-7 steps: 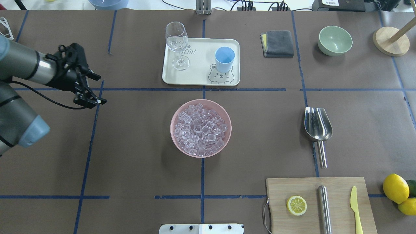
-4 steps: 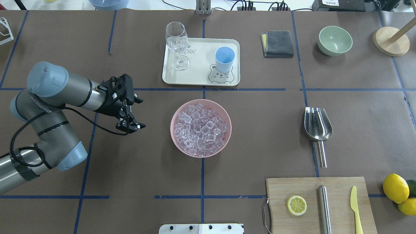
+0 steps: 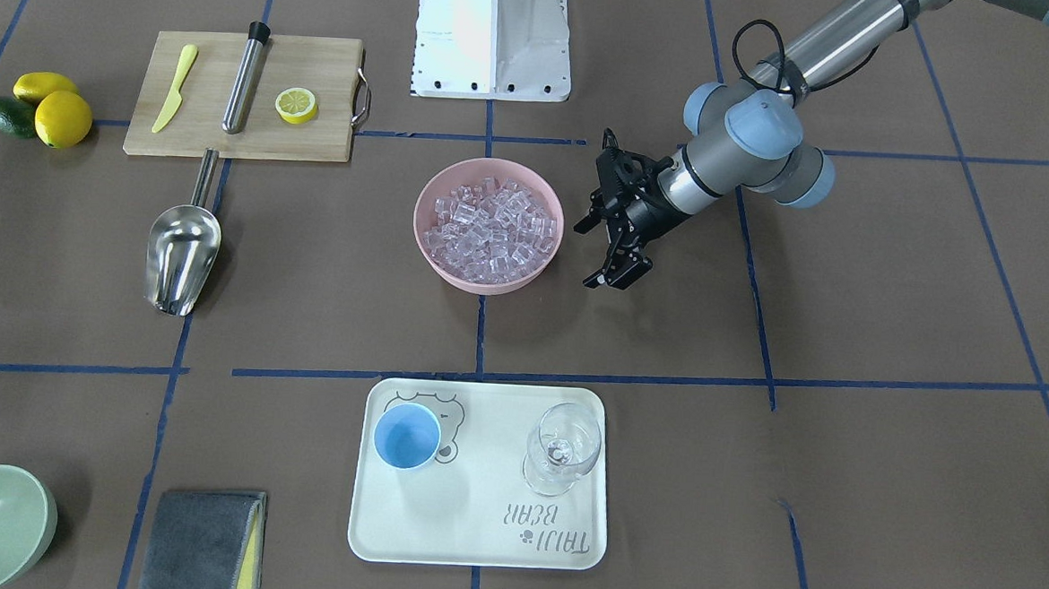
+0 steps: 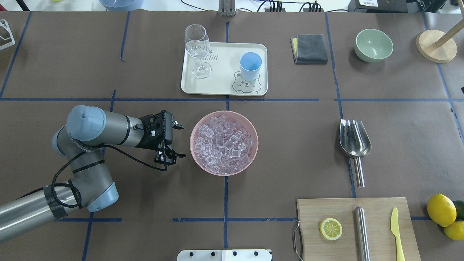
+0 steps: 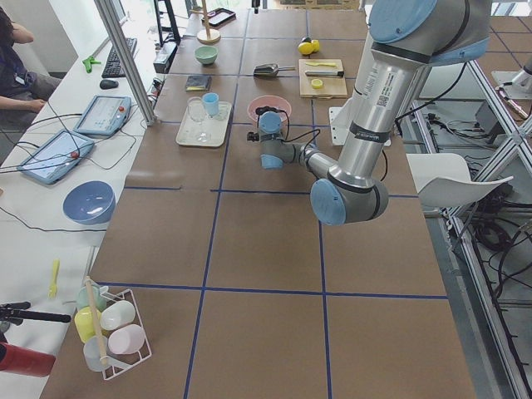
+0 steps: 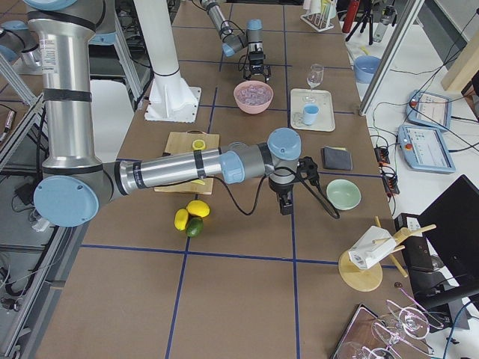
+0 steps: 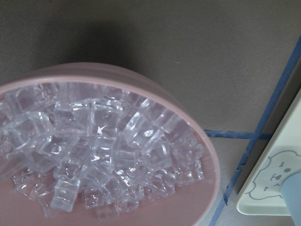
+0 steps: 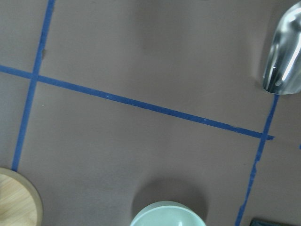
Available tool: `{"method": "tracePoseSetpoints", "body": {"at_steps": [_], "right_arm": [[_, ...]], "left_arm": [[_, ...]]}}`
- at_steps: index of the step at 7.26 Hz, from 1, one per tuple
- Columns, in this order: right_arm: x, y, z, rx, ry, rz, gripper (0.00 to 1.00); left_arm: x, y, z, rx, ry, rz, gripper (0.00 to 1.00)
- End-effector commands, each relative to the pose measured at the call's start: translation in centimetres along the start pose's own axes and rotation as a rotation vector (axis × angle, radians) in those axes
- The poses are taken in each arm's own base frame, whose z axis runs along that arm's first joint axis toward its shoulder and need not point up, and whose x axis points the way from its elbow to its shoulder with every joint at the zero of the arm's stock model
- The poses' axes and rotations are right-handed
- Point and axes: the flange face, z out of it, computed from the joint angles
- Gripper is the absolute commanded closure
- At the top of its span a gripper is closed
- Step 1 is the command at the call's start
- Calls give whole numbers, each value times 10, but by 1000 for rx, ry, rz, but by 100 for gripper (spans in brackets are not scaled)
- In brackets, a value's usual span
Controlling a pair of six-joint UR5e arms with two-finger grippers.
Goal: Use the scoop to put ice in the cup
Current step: 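Move the right gripper down to the metal scoop handle while left holds bowl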
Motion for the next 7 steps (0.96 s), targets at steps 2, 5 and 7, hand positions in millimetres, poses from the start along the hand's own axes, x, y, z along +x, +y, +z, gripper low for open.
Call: {"method": "tracePoseSetpoints", "body": {"at_steps": [2, 5, 7], "right_arm": [[-75, -2, 10, -20, -33, 76, 0], [-168, -1, 23, 15, -37, 176, 0], [-231, 12, 63, 72, -70, 223, 0]], "left_arm": [[7, -14, 9, 25, 12, 32, 0], [7, -15, 6, 43, 8, 32, 0], [7, -15, 6, 43, 7, 30, 0]]}}
